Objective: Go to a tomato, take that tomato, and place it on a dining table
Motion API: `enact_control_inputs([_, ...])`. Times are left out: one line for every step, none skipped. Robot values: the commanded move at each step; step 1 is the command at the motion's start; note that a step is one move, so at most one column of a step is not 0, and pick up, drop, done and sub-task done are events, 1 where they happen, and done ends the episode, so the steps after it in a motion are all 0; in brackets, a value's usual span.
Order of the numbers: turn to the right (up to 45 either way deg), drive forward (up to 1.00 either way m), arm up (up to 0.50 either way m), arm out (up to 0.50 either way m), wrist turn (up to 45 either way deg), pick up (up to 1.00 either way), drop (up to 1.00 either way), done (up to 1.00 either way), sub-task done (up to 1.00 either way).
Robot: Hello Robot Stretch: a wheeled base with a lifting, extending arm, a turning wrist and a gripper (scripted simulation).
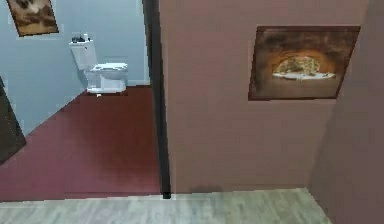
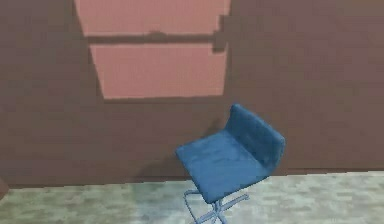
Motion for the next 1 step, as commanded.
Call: enact_control_inputs([0.0,0.35,0.00,0.00,0.0,0.00,0.00,0.00,0.00])
